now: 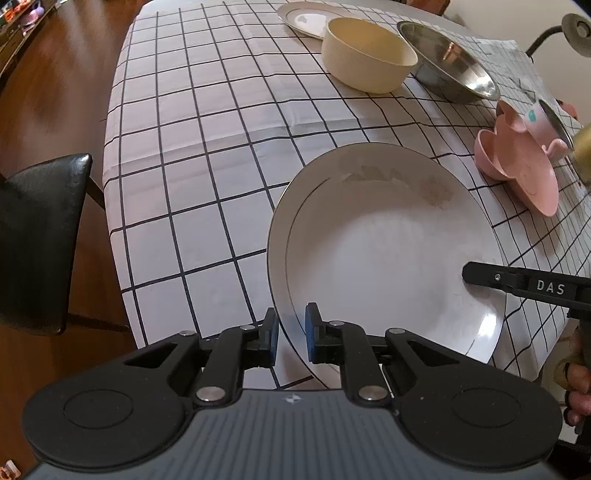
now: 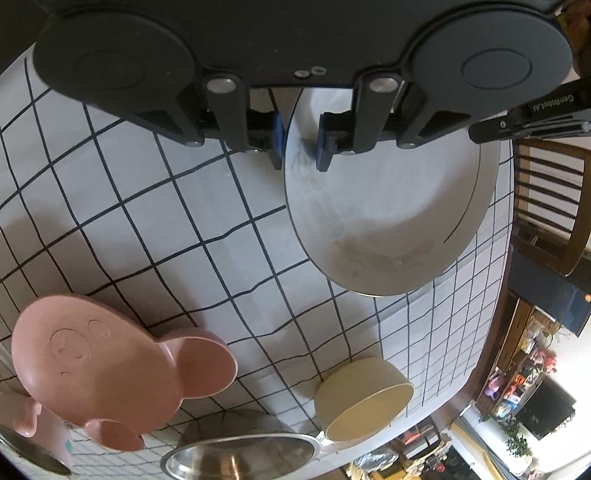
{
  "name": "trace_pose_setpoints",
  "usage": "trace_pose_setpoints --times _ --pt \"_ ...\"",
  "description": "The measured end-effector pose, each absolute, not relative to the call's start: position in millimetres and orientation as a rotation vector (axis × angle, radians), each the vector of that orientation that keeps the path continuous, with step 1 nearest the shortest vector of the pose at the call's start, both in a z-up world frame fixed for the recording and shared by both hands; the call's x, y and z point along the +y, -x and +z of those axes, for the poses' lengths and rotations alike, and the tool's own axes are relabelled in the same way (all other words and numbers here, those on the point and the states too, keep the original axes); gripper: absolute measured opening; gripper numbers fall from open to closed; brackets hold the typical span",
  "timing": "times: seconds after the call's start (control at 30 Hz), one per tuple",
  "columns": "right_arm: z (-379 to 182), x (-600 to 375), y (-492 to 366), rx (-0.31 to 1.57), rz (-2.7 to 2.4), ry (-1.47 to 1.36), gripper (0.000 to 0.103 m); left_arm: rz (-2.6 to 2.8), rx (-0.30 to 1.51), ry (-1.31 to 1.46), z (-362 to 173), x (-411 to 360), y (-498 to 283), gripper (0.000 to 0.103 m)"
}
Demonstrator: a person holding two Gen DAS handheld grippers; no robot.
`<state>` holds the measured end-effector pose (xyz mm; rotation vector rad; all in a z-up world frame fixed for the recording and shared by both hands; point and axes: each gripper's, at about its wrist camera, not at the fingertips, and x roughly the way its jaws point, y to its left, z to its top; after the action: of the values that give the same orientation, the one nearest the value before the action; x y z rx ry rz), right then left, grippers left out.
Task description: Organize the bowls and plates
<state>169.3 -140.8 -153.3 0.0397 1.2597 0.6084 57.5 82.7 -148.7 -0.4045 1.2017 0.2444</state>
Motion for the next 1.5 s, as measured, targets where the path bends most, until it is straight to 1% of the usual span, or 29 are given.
trace_pose_setpoints --times 0.27,0.63,0.83,0.9,1.2,1.3,1.4,1.47,1.5 --pt "-155 -141 -160 1.235 0.538 -0.092 0.026 0.202 1.208 0.355 -150 82 -61 0.014" --pt "-155 -137 -152 1.196 0.447 -0.106 0.028 0.133 1.191 0.329 -154 85 -59 0.016" --pt "-152 -131 -160 1.249 0.513 -0.019 0.031 0.096 1.185 0.34 -155 89 -58 0.017" --pt "-152 -129 -165 1.272 0.552 0.022 0.029 0.091 1.181 0.343 -156 89 -58 0.017" --pt "-150 -119 -164 1.283 0.568 0.091 0.03 0.093 1.169 0.396 -155 96 -52 0.017" --pt "-147 -116 -164 1.294 0.563 0.131 0.034 0.12 1.15 0.404 -150 99 -48 0.017" --pt "-134 -121 -161 1.248 0.591 0.158 0.045 0.143 1.126 0.399 -143 102 -42 0.018" --pt "-123 -126 -161 1.215 0.613 0.172 0.055 0.16 1.112 0.393 -138 105 -38 0.019" --pt "-117 -128 -161 1.198 0.631 0.181 0.057 0.168 1.106 0.394 -136 106 -37 0.019"
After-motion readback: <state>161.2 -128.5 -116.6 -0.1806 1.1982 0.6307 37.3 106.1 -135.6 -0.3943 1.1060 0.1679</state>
